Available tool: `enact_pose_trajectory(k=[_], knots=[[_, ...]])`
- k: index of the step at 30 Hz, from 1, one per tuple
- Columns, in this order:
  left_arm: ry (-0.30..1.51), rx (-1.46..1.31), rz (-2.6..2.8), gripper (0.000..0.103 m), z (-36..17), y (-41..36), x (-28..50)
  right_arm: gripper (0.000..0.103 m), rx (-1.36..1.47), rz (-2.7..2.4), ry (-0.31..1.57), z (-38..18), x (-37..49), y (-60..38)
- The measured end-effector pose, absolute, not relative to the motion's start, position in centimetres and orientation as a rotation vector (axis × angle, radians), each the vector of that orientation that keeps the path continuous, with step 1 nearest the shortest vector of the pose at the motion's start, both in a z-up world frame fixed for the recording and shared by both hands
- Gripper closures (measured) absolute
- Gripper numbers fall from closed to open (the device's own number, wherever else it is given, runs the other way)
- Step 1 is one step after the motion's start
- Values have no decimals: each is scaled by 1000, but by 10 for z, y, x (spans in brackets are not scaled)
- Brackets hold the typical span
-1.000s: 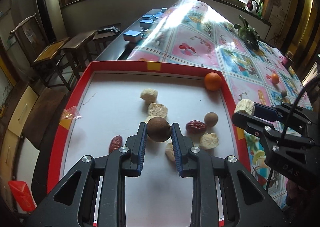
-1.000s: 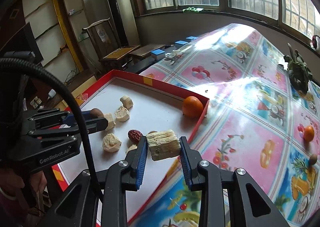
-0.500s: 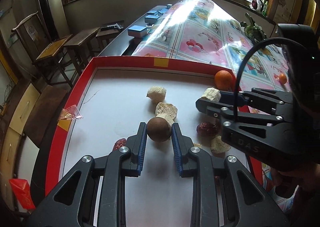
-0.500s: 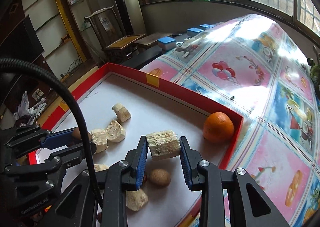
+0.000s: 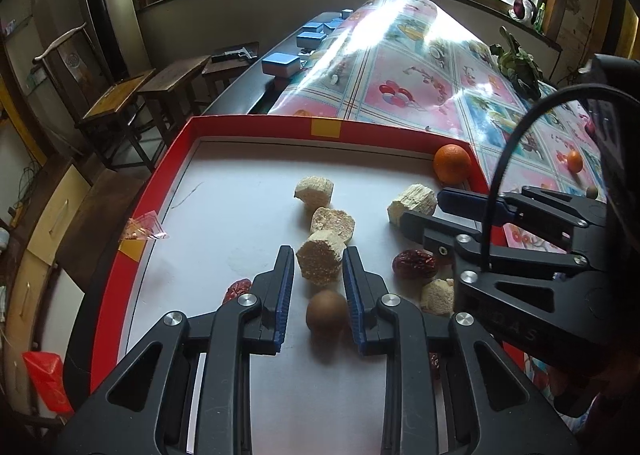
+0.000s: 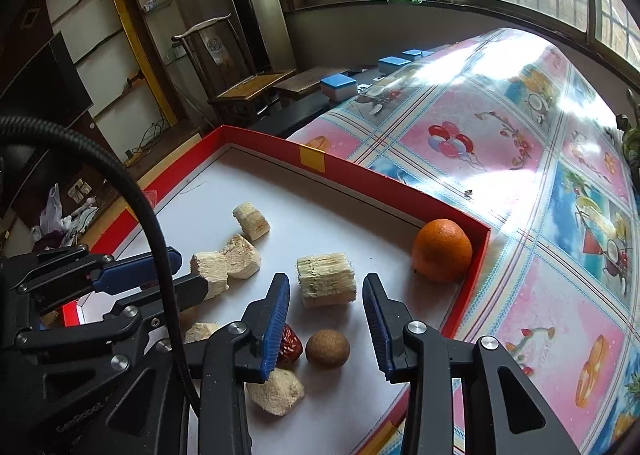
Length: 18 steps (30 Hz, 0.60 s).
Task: Organize fruits
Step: 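Carry the brown fruit and white cube into the red tray and release both, then move both grippers back over the last orange and brown fruit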
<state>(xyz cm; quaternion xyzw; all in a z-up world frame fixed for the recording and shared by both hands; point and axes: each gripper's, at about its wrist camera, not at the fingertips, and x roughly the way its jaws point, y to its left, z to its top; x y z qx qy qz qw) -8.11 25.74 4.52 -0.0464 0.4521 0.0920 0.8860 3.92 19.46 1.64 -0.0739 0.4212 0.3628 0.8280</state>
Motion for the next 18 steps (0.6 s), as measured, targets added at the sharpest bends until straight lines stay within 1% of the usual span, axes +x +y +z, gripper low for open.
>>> enact_pose_trajectory(k=[1,4,6,14,16,18], knots=[[938,-102,190,66,46,258,-81,66,-154,770,889,19,37,192],[918,-100,218,43,49,257,-83,66,-153,753,871,26,30,186],[908,-108,220,41,51,257,-84,65,-145,727,854,30,26,179],[884,-113,232,41,57,251,-84,63,-92,677,824,40,10,153],[880,-110,229,41,58,246,-84,61,-67,664,819,42,7,144],[881,-116,215,41,59,240,-83,57,-60,646,812,43,2,135]])
